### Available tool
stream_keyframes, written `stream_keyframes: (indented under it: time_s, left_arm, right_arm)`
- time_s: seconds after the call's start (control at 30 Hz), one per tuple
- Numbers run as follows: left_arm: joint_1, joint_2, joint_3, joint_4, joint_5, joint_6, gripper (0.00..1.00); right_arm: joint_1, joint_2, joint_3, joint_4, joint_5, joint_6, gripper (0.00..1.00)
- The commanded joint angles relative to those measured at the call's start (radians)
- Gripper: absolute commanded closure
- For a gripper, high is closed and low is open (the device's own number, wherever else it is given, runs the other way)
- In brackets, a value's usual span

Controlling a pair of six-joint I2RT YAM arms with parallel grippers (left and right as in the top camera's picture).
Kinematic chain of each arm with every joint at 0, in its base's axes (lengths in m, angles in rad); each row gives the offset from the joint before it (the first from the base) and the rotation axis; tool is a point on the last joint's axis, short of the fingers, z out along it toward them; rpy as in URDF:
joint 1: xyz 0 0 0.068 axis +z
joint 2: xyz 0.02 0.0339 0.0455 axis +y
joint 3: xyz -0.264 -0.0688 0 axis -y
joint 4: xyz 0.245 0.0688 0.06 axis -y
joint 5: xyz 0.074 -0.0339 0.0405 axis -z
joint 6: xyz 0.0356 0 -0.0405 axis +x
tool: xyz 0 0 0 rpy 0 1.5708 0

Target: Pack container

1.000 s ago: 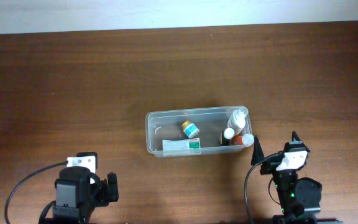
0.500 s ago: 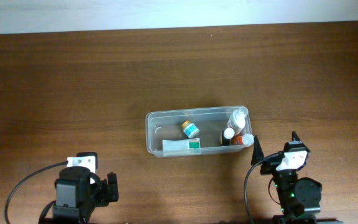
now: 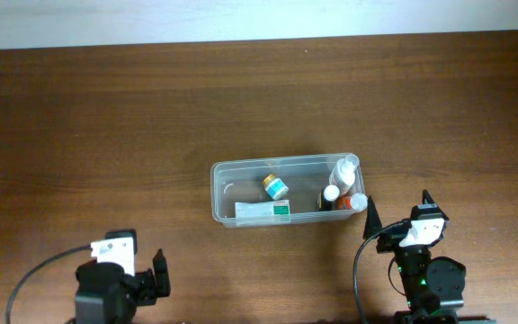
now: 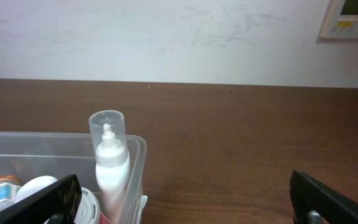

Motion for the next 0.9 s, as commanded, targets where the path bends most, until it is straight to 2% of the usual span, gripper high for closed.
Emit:
stream_keyframes:
  time_s: [0.0, 0.07, 0.27, 0.33, 0.37, 0.43, 0.87]
  left_arm:
    - [0.038, -0.133, -0.16, 0.161, -0.006, 0.036, 0.01]
    - [0.056, -0.18, -0.238, 0.311, -0.003, 0.061, 0.01]
    - [0.068, -0.252, -0.478, 0.903, 0.009, 0.177, 0.01]
    - [0.068, -0.267, -0.55, 1.025, 0.045, 0.177, 0.01]
    - [0.068, -0.276, -0.576, 1.047, 0.069, 0.177, 0.01]
    - [0.068, -0.3, -0.588, 0.972, 0.122, 0.177, 0.01]
    - [0.068, -0.298, -0.589, 0.971, 0.126, 0.177, 0.0]
  right_arm:
    - [-0.003, -0.005, -0.006, -0.002, -0.009, -0.006, 0.02]
    - [-0.003, -0.005, -0.006, -0.002, -0.009, -0.006, 0.02]
    - [-0.003, -0.005, -0.006, -0.002, -0.009, -0.006, 0.02]
    - [-0.003, -0.005, -0.006, -0.002, -0.009, -0.006, 0.02]
    - [-0.003, -0.005, -0.006, -0.002, -0.009, -0.006, 0.02]
    - [-0.003, -0.005, -0.006, -0.002, -0.009, -0.006, 0.02]
    - [-0.003, -0.005, -0.006, -0.002, -0.009, -0.006, 0.02]
